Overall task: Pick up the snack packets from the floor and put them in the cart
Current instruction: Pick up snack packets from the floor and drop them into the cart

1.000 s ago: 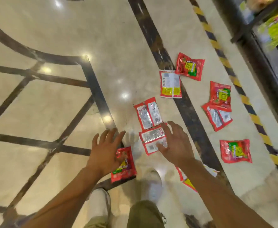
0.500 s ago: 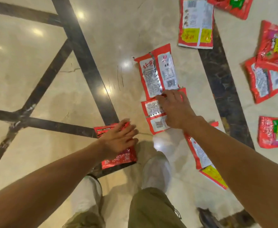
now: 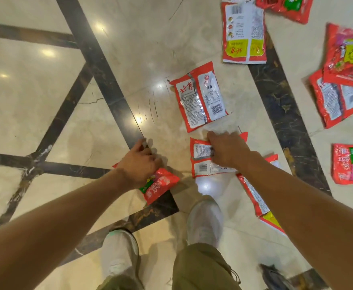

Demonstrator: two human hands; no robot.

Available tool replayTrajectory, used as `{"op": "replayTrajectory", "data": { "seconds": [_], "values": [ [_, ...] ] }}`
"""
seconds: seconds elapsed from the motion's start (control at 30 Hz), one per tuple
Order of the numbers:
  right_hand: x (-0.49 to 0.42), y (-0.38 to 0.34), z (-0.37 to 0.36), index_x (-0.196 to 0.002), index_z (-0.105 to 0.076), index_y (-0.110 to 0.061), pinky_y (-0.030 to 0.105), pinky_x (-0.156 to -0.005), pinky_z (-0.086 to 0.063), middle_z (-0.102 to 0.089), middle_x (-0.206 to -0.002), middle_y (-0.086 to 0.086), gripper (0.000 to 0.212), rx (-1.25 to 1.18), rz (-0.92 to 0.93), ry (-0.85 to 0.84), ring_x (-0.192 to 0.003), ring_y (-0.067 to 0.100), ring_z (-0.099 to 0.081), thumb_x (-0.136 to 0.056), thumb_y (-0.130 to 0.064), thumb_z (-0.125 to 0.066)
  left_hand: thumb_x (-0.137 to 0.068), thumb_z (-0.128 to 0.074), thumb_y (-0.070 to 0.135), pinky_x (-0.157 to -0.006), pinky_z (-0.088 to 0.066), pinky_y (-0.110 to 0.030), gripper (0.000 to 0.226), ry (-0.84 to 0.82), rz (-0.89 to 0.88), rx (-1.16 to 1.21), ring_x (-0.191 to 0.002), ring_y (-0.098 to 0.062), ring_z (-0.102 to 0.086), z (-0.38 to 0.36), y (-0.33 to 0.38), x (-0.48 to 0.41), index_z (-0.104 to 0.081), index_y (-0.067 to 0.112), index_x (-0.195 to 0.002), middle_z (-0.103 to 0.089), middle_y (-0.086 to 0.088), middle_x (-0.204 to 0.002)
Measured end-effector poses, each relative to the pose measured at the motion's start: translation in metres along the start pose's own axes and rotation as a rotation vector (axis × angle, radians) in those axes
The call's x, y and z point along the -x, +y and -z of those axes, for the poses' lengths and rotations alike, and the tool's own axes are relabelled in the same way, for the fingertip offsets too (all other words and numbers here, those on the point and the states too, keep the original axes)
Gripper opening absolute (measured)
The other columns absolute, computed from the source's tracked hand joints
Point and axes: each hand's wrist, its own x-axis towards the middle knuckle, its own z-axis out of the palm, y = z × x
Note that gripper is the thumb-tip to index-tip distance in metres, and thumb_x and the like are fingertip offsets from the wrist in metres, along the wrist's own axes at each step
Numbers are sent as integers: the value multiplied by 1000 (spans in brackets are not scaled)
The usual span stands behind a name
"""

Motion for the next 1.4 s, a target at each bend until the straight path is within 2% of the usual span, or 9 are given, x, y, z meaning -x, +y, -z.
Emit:
{"op": "replayTrajectory", "data": {
  "seconds": [0.1, 0.23, 0.4, 0.57, 0.67, 0.93, 1.13, 1.23, 1.4],
  "values": [
    [24, -2, 24, -134, -46, -21, 46, -91, -53, -67, -123, 11, 45, -262, -107, 12, -110, 37, -65, -95, -35, -64, -87, -65, 54, -123, -1, -58, 48, -46, 187, 170, -108, -21, -70, 37, -20, 14, -53, 28, -126, -76, 6, -100],
    [67, -3, 71, -129, -57, -22, 47, -93, -57, -72, -121, 9, 39, -627, -265, 141, -106, 37, -70, -93, -34, -68, -88, -70, 31, -100, -54, -46, 34, 2, 402, 637, -99, -29, -72, 117, -52, 30, -62, 24, -120, -76, -2, -102],
    [147, -5, 135, -119, -70, -23, 50, -101, -56, -77, -115, 0, 46, -1230, -444, 432, -109, 23, -72, -76, -40, -79, -80, -85, 15, -88, -58, -36, 34, 128, 506, 1224, -94, -20, -75, 250, -77, 62, -76, 24, -112, -79, 6, -101],
    [269, -10, 261, -97, -76, -21, 50, -88, -61, -81, -94, 0, 17, -1672, -539, 664, -85, 16, -74, -88, -7, -79, -80, -84, 10, -80, -63, -36, 29, 300, 395, 1588, -87, -21, -79, 439, -59, 118, -75, 21, -106, -81, 3, -97],
    [365, -13, 334, -106, -76, -15, 72, -86, -55, -76, -103, 24, 39, -1846, -559, 792, -89, 39, -73, -74, -31, -91, -85, -81, 10, -69, -61, -25, 31, 374, 247, 1645, -91, -23, -78, 558, -40, 168, -73, 17, -113, -80, -1, -102],
    [654, -34, 473, -120, -71, -12, 49, -86, -60, -79, -109, 9, 33, -1901, -449, 1197, -97, 34, -77, -87, -14, -77, -85, -78, 10, -82, -61, -41, 32, 423, -51, 1601, -95, -29, -77, 804, 58, 313, -70, 14, -115, -79, -8, -105],
    [828, -59, 488, -111, -76, -12, 59, -94, -57, -78, -113, 13, 65, -1871, -528, 1495, -104, 40, -74, -60, -46, -96, -83, -79, 9, -82, -62, -44, 33, 389, -187, 1592, -95, -33, -77, 886, 166, 398, -70, 12, -115, -79, -11, -104],
    [901, -68, 476, -112, -73, -10, 65, -93, -56, -78, -111, 15, 40, -1902, -529, 1611, -103, 41, -73, -76, -21, -87, -85, -78, 9, -76, -63, -39, 29, 384, -249, 1584, -94, -31, -77, 908, 223, 423, -70, 14, -112, -80, -9, -103],
    [994, -67, 440, -117, -72, -12, 54, -88, -60, -78, -111, 12, 92, -1882, -562, 1729, -99, 36, -76, -39, -53, -100, -86, -79, 7, -93, -58, -53, 36, 332, -352, 1533, -102, -35, -75, 938, 313, 435, -67, 12, -120, -78, -13, -109]
  ]
}}
